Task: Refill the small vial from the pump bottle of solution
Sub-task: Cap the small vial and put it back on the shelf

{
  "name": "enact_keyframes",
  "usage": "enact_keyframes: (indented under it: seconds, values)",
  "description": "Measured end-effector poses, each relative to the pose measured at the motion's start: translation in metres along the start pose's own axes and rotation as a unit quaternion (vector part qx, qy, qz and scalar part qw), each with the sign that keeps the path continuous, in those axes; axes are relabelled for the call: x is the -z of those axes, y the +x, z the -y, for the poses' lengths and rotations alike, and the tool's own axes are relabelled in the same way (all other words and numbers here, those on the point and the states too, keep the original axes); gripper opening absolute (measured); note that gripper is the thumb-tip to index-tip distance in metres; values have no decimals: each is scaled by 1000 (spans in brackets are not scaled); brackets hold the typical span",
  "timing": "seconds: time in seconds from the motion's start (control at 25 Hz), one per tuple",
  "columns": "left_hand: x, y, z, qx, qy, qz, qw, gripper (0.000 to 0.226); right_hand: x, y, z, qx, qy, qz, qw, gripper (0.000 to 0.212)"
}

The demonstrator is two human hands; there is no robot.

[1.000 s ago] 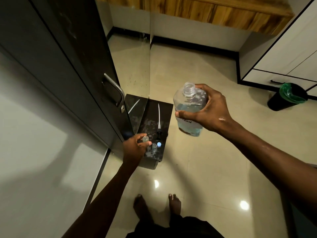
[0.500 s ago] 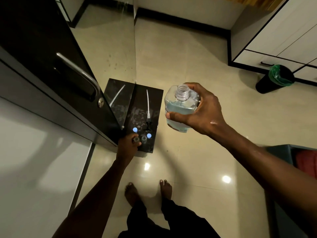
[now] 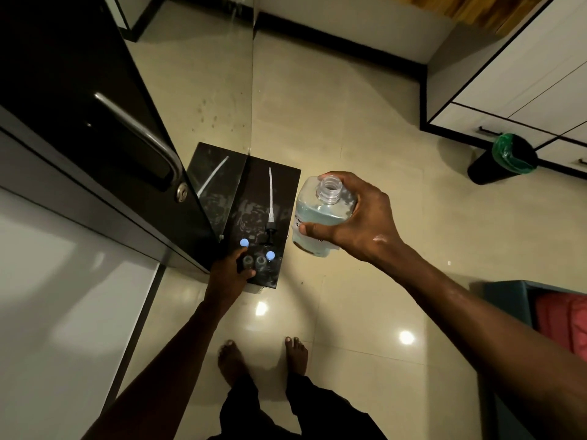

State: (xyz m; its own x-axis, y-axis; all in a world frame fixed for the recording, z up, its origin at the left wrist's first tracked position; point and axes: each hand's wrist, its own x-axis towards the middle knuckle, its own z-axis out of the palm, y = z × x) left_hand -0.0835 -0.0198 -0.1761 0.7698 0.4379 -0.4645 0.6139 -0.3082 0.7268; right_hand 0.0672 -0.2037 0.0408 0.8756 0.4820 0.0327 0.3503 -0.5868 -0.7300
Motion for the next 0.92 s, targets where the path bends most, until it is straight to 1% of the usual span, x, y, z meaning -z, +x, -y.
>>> enact_keyframes:
  seconds: [0.08,0.2,0.28,0.36,0.48,0.64,0.76,0.92]
  values:
    - [6,-9,-9,-10,-2,-18,1000,68,-6,6,0,13,-9,14,1000,78]
    - [18,-19,-28,-30,-5,-84,996,59,-23,25,1,43,-33,47,997,76]
    - [26,-25,-44,-40,-19,-119,992,57,-39,41,0,58,-29,75,995,78]
    - [32,-27,-57,-58,-39,-136,988,58,-55,57,-5,73,-28,104,992,78]
    - [35,-28,-65,-40,-45,-126,990,60,-83,84,-13,97,-19,155,983,71]
    - [28,-27,-57,-10,-17,-132,991,57,-114,117,-22,110,-47,233,965,76]
    - [24,-20,-49,22,3,-108,994,66,-132,134,-31,133,-55,292,946,75]
    - [20,-15,-39,30,16,-91,995,80,-153,148,-44,163,-88,361,914,74]
